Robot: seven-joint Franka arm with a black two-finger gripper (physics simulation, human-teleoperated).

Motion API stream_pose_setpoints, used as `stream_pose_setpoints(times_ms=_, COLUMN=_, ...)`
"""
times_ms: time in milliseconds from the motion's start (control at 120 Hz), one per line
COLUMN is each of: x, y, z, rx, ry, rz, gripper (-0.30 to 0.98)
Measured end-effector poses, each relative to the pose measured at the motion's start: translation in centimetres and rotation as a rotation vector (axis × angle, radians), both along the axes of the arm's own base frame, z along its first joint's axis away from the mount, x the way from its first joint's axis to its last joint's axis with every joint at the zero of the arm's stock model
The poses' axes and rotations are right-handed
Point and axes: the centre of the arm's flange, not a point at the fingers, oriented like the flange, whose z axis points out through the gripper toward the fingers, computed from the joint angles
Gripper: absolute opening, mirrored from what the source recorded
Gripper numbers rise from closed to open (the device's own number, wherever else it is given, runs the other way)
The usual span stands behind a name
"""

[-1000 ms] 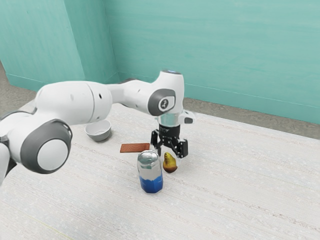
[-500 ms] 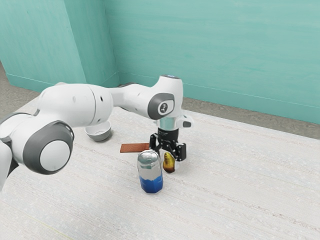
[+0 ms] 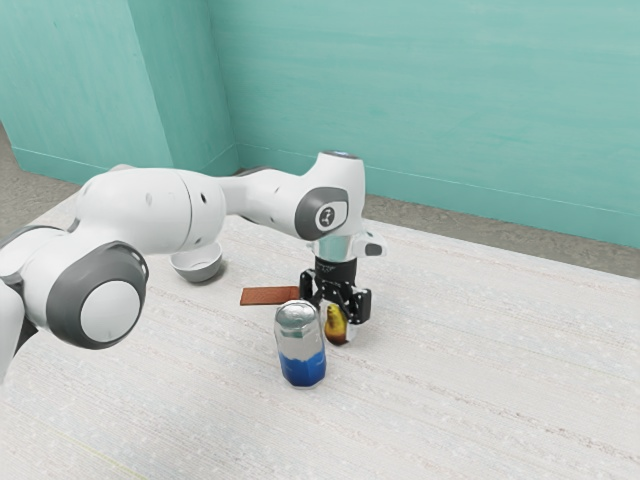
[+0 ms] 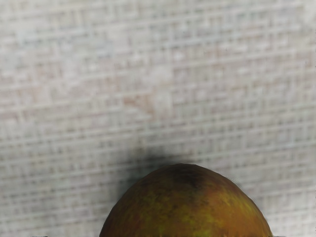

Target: Place the pear in the bowl.

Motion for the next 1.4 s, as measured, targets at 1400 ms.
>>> stream_pose_setpoints(times_ms=1400, x=1.5, y=5.0, z=9.2, rx=0.076, ry=-0.139, rz=0.041, gripper=0.3)
